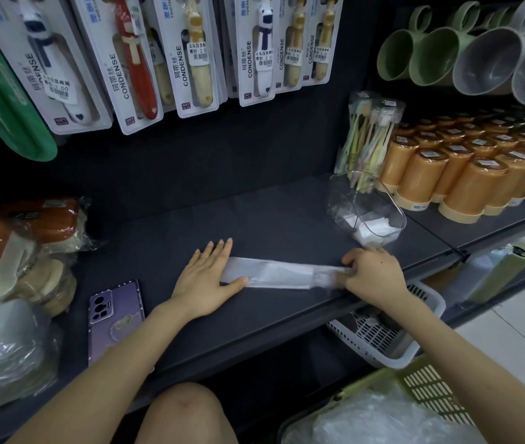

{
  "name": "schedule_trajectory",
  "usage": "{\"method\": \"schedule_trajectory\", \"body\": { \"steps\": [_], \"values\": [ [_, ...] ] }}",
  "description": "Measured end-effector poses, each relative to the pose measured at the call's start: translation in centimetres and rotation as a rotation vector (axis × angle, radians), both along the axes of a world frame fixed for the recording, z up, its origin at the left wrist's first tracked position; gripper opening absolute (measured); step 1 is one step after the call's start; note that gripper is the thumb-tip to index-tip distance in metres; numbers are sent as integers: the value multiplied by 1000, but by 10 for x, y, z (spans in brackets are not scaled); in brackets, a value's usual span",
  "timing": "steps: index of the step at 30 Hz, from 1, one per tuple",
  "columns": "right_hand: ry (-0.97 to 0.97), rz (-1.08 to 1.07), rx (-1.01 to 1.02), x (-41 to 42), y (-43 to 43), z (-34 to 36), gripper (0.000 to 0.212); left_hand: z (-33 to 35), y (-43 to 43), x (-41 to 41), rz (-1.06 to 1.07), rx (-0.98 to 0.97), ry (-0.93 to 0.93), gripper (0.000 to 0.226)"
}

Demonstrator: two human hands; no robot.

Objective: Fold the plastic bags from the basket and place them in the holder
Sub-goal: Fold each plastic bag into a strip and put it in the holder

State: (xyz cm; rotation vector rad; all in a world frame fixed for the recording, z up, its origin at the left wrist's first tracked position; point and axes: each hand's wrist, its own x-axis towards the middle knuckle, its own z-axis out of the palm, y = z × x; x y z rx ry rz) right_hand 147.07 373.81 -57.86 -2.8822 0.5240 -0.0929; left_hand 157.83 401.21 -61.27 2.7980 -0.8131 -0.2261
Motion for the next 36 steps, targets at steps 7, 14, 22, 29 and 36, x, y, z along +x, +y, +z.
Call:
{"method": "schedule_trajectory", "body": {
  "steps": [7,14,22,29,36],
  "values": [
    [-38,-53,295,-31,17,6,17,19,-9,6,3,-82,-175,91],
    [-113,-223,902,-57,38,7,32,12,-48,-83,-254,-458,-43,58],
    [-44,-264,1486,-37,49,54,15,1,-58,-84,-122,-593,-85,38],
    [-263,-208,1525,8,57,70,33,26,-60,-67,368,-1018,518,19],
    [-75,-124,1259,30,86,25,34,29,-46,-44,541,-1287,818,21]
  ]
}}
